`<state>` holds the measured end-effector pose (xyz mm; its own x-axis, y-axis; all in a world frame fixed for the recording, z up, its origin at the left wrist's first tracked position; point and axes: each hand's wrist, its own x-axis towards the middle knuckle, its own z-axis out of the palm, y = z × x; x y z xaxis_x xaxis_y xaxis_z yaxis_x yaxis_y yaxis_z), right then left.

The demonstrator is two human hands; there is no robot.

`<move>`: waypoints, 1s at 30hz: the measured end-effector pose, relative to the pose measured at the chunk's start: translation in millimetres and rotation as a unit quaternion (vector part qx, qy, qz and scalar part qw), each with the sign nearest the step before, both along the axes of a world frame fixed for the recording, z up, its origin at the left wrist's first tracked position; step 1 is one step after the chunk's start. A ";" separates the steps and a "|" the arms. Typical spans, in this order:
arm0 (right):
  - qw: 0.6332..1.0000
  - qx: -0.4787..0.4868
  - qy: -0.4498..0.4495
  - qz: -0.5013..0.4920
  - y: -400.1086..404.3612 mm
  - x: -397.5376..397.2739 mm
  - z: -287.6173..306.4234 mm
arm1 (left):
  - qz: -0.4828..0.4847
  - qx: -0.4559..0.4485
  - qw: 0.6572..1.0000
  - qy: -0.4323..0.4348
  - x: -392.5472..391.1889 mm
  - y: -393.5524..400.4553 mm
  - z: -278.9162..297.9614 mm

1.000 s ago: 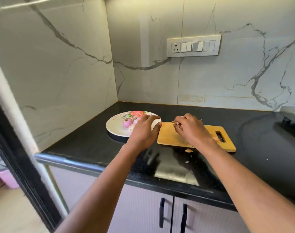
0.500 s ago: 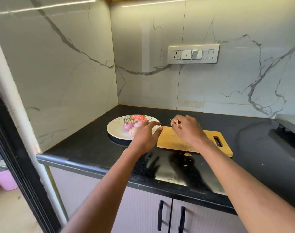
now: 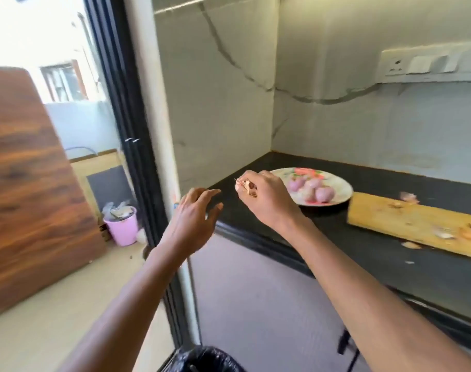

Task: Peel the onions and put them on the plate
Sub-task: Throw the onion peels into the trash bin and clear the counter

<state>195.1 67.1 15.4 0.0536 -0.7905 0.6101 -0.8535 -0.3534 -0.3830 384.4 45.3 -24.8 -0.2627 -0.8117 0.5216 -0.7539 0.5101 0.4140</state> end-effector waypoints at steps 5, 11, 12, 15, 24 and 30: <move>0.995 0.015 -0.038 0.087 -1.0 84.4 -57.5 | 0.054 0.038 0.998 0.022 71.9 22.2 -58.1; 0.987 0.084 -0.086 0.107 7.4 130.9 -165.4 | 0.081 0.163 0.982 0.051 109.5 53.1 -158.6; 0.985 0.105 -0.095 0.104 9.1 133.2 -185.9 | 0.082 0.189 0.977 0.056 111.0 57.2 -176.8; 0.971 0.198 -0.110 0.079 13.0 140.3 -263.0 | 0.095 0.270 0.956 0.065 110.0 65.5 -246.6; 0.919 0.391 -0.037 0.025 19.4 148.4 -461.2 | 0.139 0.458 0.873 0.099 87.1 82.1 -429.3; 0.869 0.490 -0.005 0.076 17.4 146.0 -544.9 | 0.216 0.527 0.799 0.192 92.1 84.9 -498.9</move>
<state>341.1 84.5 -529.6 0.2019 -0.9149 -0.3497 -0.8205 0.0369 -0.5704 476.5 130.1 -523.7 0.1759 -0.8250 -0.5370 -0.4788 -0.5484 0.6856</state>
